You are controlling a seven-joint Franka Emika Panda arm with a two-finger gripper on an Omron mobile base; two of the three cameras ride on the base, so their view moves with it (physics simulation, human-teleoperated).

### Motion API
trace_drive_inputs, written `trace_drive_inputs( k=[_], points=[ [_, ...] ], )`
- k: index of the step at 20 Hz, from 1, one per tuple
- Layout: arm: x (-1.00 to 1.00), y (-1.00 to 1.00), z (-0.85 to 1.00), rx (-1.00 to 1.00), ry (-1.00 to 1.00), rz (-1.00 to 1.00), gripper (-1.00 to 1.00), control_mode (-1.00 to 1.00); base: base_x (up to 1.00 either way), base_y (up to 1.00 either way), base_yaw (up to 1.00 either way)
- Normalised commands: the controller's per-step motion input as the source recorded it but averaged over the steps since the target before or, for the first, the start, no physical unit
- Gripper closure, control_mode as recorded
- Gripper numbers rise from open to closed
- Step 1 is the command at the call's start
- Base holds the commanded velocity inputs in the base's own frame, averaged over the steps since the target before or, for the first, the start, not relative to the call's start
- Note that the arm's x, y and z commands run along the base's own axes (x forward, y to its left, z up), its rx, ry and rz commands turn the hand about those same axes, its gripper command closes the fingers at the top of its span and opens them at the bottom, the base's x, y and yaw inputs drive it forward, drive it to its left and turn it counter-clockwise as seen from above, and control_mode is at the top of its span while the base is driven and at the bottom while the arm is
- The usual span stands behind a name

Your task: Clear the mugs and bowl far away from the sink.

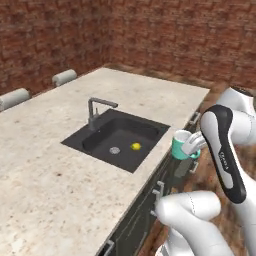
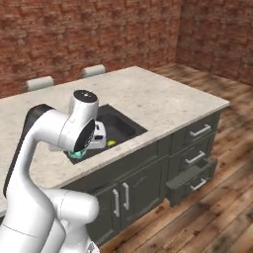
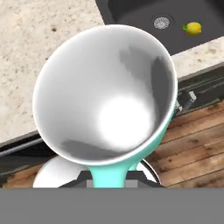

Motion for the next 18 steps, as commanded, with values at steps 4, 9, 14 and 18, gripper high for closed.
trace_drive_inputs(
  k=[4,9,14,18],
  points=[
    [0.00,0.00,0.00,0.00,0.00,0.00,1.00,1.00,0.00,0.00,-1.00],
    [0.00,0.00,0.00,0.00,0.00,0.00,1.00,1.00,0.00,0.00,-1.00],
    [0.00,0.00,0.00,0.00,0.00,0.00,1.00,1.00,0.00,0.00,-1.00],
    [0.00,0.00,0.00,0.00,0.00,0.00,1.00,1.00,0.00,0.00,-1.00]
  ],
)
